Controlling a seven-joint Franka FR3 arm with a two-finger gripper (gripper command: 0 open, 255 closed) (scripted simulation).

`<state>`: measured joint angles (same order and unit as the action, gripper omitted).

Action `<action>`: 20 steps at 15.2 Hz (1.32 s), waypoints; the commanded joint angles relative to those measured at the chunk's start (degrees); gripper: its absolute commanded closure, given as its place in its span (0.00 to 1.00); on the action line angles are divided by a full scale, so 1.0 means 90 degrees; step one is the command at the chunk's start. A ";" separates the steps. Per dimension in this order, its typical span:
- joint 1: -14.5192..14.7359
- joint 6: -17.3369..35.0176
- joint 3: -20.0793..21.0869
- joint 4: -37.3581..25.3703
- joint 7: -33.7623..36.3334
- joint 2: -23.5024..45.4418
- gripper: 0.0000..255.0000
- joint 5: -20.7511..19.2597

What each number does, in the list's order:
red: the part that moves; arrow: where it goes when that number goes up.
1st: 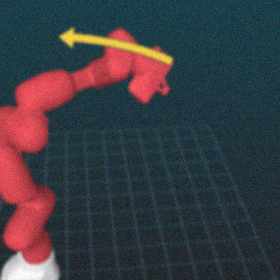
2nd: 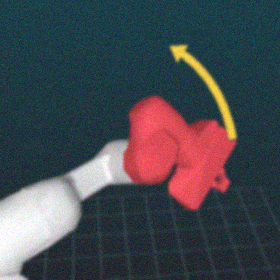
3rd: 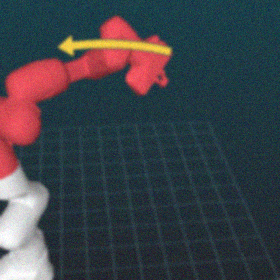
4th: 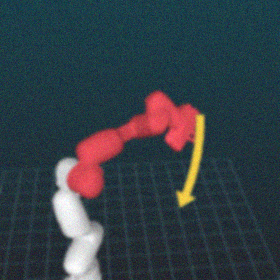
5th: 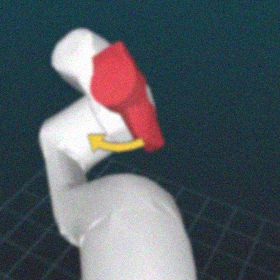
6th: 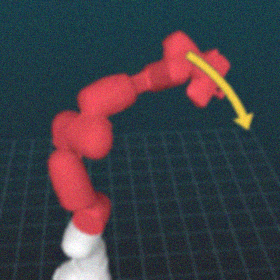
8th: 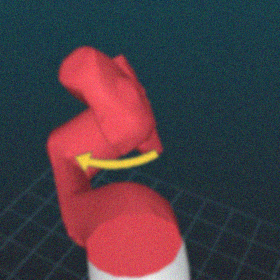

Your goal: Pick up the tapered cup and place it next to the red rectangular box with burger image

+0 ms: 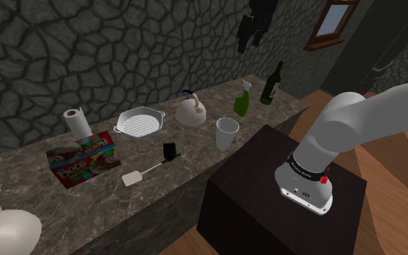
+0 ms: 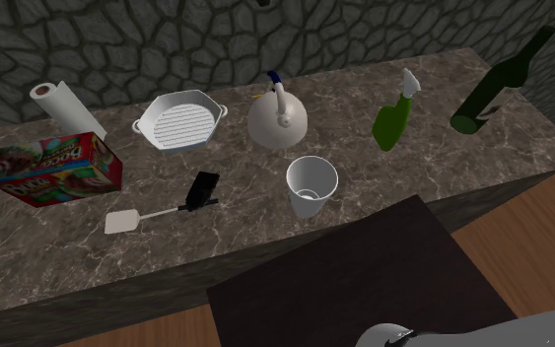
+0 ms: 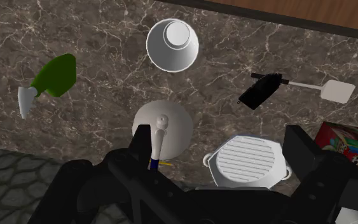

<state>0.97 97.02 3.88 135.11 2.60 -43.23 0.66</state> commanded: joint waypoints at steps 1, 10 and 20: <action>0.0000 0.0000 0.0000 0.0000 0.0000 0.0000 0.00 0.0000; -0.0213 0.1738 -0.0634 0.1585 -0.0531 0.0286 0.00 -0.0040; -0.0391 0.4018 -0.1431 0.2645 -0.1326 0.1707 0.00 0.0057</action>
<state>-2.45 130.99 -8.20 158.16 -8.43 -29.40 0.95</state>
